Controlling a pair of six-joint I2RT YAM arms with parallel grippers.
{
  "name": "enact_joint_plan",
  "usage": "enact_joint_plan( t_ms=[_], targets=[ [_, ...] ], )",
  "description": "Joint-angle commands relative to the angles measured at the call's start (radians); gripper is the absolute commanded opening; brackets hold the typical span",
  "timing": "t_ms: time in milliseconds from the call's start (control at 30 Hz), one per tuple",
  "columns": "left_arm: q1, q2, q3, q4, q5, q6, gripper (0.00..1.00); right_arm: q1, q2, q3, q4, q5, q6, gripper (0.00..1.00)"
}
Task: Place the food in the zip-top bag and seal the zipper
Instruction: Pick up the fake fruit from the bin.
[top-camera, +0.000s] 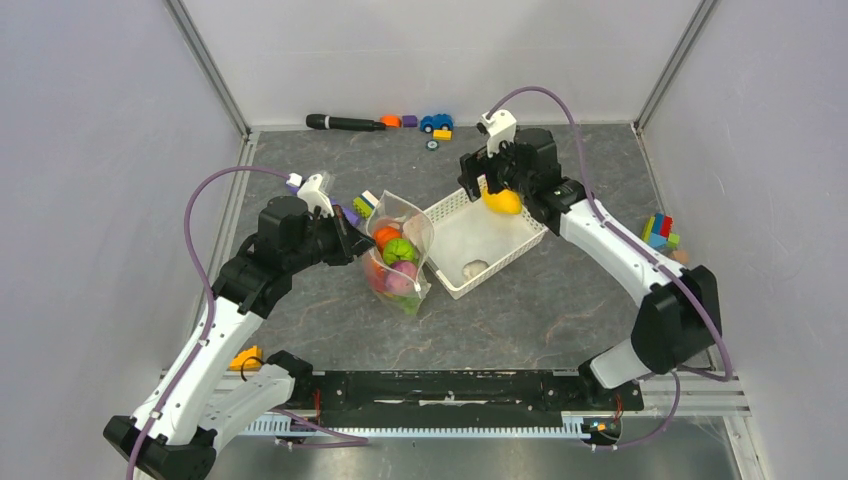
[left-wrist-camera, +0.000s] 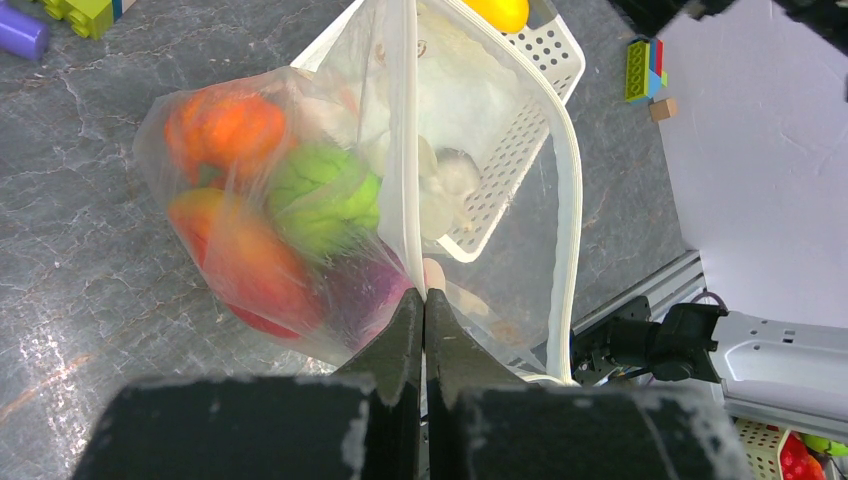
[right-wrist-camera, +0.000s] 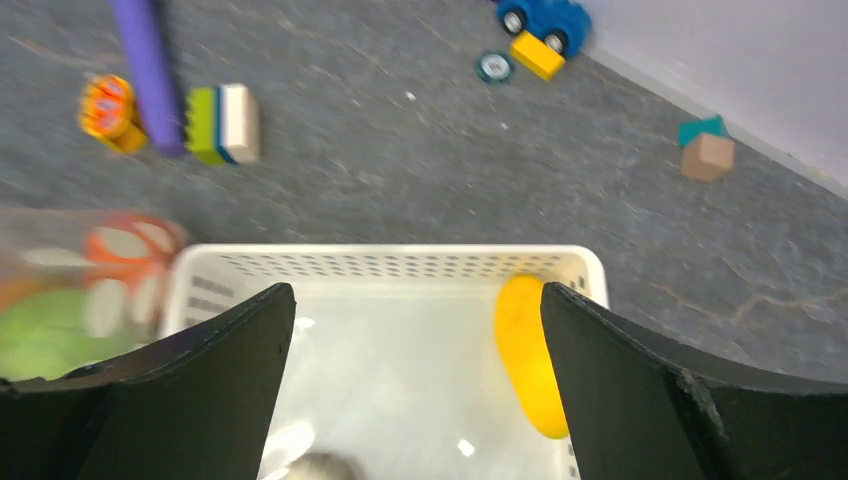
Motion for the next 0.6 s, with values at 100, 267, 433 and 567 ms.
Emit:
enact_joint_plan(
  t_ms=[100, 267, 433, 567],
  targets=[
    [0.005, -0.010, 0.003, 0.035, 0.021, 0.023, 0.02, -0.018, 0.133, 0.036, -0.079, 0.013, -0.537, 0.98],
    [0.006, -0.010, 0.006, 0.031, 0.011, 0.025, 0.02, -0.018, 0.256, 0.130, -0.315, 0.085, -0.828, 0.98],
    [0.005, -0.004, 0.007, 0.031, 0.010, 0.026, 0.02, -0.019, 0.329, 0.139, -0.315, 0.294, -0.839, 0.98],
    [0.009, 0.001, 0.008, 0.030, 0.015, 0.025, 0.02, -0.018, 0.366, 0.128, -0.275, 0.369, -0.847, 0.98]
  ],
)
